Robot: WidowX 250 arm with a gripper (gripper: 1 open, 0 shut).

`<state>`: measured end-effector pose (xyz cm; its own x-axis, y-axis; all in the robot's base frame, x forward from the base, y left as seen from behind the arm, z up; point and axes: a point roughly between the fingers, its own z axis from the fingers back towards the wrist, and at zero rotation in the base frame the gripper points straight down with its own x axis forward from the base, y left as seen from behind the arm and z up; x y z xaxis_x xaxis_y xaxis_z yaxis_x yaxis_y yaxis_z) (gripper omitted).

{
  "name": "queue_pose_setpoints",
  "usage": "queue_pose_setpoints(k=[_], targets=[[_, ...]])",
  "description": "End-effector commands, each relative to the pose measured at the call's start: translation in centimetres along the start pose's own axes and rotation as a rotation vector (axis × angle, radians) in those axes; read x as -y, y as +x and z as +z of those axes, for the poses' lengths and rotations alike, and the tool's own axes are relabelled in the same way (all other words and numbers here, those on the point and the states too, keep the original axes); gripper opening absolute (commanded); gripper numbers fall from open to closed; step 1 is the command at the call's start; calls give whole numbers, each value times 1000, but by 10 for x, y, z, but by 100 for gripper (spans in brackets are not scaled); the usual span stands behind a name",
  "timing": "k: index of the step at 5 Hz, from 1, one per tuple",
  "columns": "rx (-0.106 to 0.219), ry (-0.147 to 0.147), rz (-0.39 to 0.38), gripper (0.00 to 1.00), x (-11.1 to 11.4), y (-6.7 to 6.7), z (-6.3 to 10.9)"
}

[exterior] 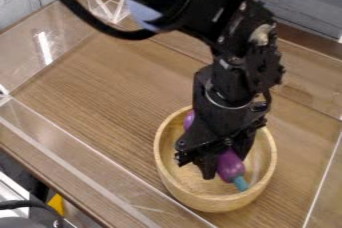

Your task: Remove the purple eggplant from inside the brown bowl and put it on the table

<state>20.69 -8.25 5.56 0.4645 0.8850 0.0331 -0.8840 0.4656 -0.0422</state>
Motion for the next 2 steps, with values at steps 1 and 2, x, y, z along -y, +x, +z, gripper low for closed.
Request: queue_pose_setpoints(k=[1, 2], targets=[[18, -61, 72, 0, 12, 0, 19], [24, -60, 83, 0, 11, -2, 18]])
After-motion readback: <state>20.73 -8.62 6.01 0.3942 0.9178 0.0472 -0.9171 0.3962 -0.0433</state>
